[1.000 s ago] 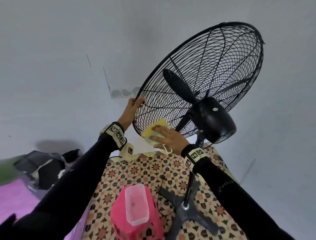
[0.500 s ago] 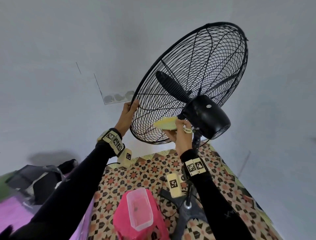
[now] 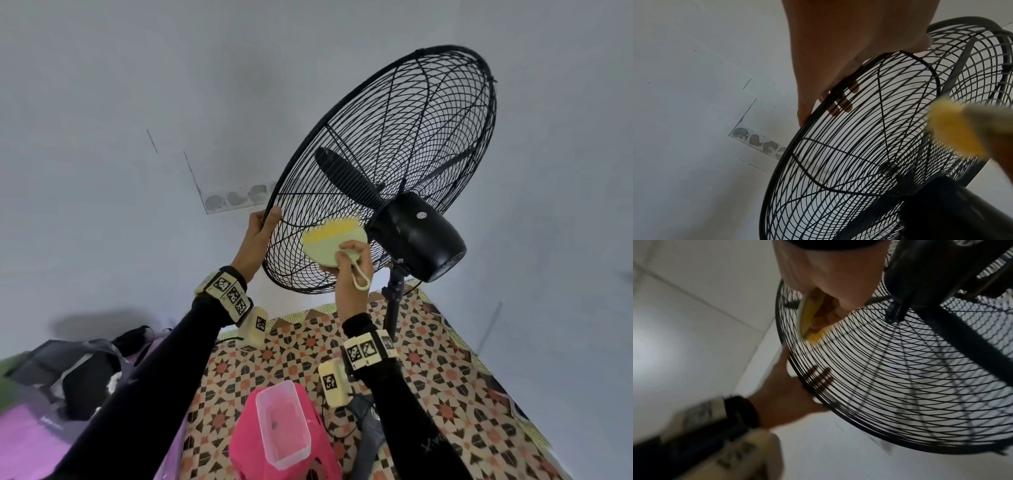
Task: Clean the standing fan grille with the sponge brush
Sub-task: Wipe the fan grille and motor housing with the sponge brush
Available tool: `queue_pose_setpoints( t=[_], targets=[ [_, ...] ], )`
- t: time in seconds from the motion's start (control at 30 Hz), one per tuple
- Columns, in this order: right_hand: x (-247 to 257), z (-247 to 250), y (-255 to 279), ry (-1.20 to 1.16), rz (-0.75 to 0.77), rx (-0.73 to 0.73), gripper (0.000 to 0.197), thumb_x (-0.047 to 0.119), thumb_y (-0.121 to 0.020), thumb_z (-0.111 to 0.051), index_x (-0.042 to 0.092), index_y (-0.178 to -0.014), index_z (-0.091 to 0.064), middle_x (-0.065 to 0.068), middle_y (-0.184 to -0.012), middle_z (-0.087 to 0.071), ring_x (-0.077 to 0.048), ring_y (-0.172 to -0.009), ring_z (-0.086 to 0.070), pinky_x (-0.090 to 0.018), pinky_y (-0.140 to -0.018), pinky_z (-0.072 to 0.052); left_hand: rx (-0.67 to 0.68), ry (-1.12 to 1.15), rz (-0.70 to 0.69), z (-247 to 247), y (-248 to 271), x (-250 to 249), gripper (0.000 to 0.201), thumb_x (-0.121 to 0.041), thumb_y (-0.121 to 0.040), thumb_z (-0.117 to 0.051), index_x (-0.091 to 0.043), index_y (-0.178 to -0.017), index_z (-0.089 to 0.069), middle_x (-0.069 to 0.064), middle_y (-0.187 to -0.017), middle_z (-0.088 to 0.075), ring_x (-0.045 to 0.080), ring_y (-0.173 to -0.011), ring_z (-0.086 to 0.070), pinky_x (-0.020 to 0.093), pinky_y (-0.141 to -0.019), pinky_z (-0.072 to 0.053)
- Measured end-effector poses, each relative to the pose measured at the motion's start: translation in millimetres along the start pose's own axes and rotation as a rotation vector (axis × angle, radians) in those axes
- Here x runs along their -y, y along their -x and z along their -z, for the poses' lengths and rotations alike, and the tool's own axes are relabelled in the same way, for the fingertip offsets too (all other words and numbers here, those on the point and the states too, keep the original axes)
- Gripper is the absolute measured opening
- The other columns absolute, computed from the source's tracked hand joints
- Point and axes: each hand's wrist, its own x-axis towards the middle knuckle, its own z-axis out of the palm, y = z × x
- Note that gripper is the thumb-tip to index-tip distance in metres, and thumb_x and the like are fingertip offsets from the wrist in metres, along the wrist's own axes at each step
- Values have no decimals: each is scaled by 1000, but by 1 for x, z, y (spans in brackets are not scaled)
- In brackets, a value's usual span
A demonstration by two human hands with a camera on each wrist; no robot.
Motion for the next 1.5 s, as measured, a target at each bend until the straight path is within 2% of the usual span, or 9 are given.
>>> queue_pose_setpoints(
  t=[0.3,0.47,0.57,0.63,0.8,0.97,1.13,1.33,1.5],
  targets=[
    [-18,-7,12,183,-75,55,16,-1,-93,-53,14,-95,-57,20,-86,-63,-21,-84,-65,-55,-67,-58,-15,-7,-11,-3,-3,-2,82,-79,-85,-42,-16,-138,-44,-5,-138,-55,8,-127,-50,49,-119,-31],
    [-8,-11,1,115,-34,-1,17,2,-94,-54,19,-93,-57,14,-89,-62,-19,-82,-60,-46,-67,-58,-21,-54,-71,-3,-2,7,93,-85,-70,-61,-19,-133,-44,-1,-128,-57,7,-117,-55,27,-101,-40],
    [-24,-9,10,204,-204,36,9,5,-95,-56,14,-93,-59,2,-96,-65,-33,-89,-66,-52,-64,-62,-59,-128,-103,-3,-3,10,96,-79,-63,-77,-22,-133,-46,-2,-127,-59,14,-120,-58,35,-106,-44],
    [-17,-6,8,193,-271,20,5,6,-98,-55,8,-96,-59,-10,-106,-66,-36,-90,-70,-37,-57,-62,-84,-154,-137,-7,-1,11,96,-77,-65,-80,-25,-137,-46,-5,-127,-61,14,-120,-59,37,-107,-46],
    [15,-3,-18,74,61,-117,13,-4,-92,-50,6,-88,-57,3,-85,-61,-11,-64,-56,-30,-47,-47,-105,-188,-140,-8,-1,12,100,-81,-66,-76,-28,-146,-48,-7,-133,-63,14,-125,-58,42,-111,-44],
    [-22,-1,-11,221,-242,-105,10,10,-96,-56,9,-87,-59,-10,-91,-67,-17,-74,-62,-46,-60,-60,-112,-197,-119,-6,-1,11,100,-83,-65,-77,-29,-145,-50,-10,-133,-63,12,-127,-58,48,-115,-43],
    [4,9,-33,68,-100,-199,11,2,-95,-52,7,-89,-59,0,-92,-65,-2,-67,-64,-28,-48,-53,-109,-193,-123,-7,-1,14,102,-84,-64,-76,-30,-146,-48,-9,-136,-62,13,-129,-57,48,-115,-42],
    [-11,8,-51,243,-298,-137,9,10,-98,-55,8,-91,-59,-19,-102,-70,-24,-73,-70,-22,-44,-51,-110,-172,-119,-7,-1,12,100,-83,-64,-77,-31,-144,-49,-10,-135,-62,12,-129,-57,47,-116,-42],
    [10,11,-63,140,-37,-208,13,7,-93,-54,10,-81,-55,-10,-74,-60,-17,-60,-58,-29,-45,-46,-102,-170,-130,-7,-2,14,98,-83,-64,-77,-33,-143,-49,-10,-136,-62,11,-130,-56,48,-116,-41]
  ],
)
